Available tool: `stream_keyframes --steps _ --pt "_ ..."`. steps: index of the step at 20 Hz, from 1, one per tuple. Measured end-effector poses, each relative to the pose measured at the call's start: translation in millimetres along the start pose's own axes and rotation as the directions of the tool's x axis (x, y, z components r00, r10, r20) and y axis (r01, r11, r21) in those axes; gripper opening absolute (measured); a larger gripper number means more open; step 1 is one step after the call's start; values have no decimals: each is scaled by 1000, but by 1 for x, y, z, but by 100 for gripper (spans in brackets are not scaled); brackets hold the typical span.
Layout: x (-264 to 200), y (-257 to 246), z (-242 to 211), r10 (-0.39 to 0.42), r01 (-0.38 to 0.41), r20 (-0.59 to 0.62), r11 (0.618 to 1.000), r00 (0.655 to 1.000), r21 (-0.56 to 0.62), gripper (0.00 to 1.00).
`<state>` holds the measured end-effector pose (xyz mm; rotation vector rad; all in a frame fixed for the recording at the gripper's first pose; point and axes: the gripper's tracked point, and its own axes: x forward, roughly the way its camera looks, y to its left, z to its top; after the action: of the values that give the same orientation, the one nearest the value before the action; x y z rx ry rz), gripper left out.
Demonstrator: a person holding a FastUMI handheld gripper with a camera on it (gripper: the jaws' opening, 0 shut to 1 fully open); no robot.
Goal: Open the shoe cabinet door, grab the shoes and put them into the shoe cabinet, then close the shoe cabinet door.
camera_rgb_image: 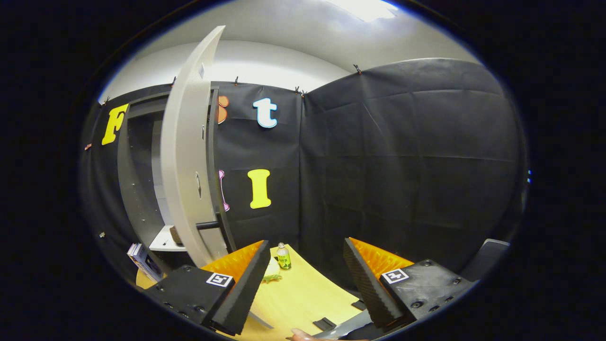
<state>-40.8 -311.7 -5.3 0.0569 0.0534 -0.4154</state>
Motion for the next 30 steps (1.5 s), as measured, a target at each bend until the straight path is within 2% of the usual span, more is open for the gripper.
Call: stream_keyframes --steps 5,10,16,22,30 --pt "49 14 0 76 -76 5 997 997 9 98" --pt "69 26 -2 112 -112 -14 994 994 -2 98" --pt "63 44 -1 141 -141 -1 990 990 11 96" --pt "33 100 -3 230 -229 32 973 973 -7 96" --pt "9 180 -15 336 -336 0 942 942 17 96"
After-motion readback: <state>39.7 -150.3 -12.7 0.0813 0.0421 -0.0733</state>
